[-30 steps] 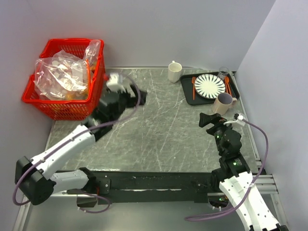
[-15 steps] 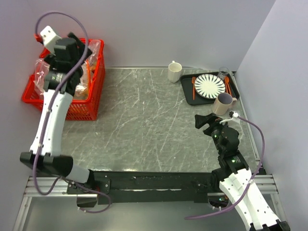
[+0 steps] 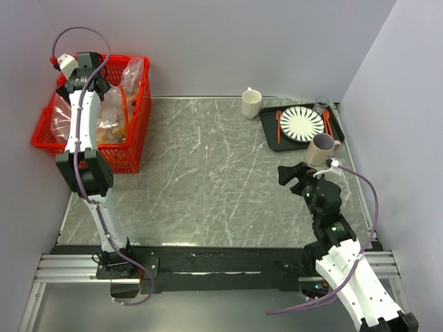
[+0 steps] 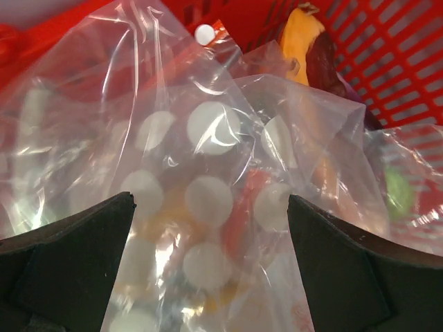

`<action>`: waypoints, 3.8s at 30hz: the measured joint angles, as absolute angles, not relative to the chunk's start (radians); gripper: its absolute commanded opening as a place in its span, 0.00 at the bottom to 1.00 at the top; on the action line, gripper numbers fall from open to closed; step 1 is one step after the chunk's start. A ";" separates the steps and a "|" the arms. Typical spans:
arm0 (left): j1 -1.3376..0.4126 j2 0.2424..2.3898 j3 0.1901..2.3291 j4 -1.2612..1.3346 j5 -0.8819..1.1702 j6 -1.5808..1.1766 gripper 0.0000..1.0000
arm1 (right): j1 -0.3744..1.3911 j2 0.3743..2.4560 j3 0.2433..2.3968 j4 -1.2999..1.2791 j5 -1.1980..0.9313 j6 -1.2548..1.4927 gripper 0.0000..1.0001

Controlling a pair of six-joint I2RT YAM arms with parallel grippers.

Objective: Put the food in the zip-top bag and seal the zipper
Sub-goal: Pick up the zipper food storage bag from the bin, then place the zipper food storage bag at the center of the board, then pick up the zipper food storage bag from the bin, then place the zipper food storage bag at the center of the board, then pick up the zipper food storage bag from the bin.

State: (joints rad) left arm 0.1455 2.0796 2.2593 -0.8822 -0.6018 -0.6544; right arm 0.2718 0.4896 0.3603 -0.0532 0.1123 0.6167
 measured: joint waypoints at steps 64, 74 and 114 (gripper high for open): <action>0.079 2.331 2.394 -0.805 -0.294 -0.404 0.01 | 0.272 0.591 0.360 -0.046 0.164 0.608 1.00; 0.040 1.802 2.194 -0.626 -0.203 -0.464 0.01 | 0.272 0.599 0.360 -0.046 0.164 0.608 1.00; 0.029 1.600 2.072 -0.641 -0.408 -0.401 0.99 | 0.551 1.171 0.868 -0.074 -0.090 0.506 0.90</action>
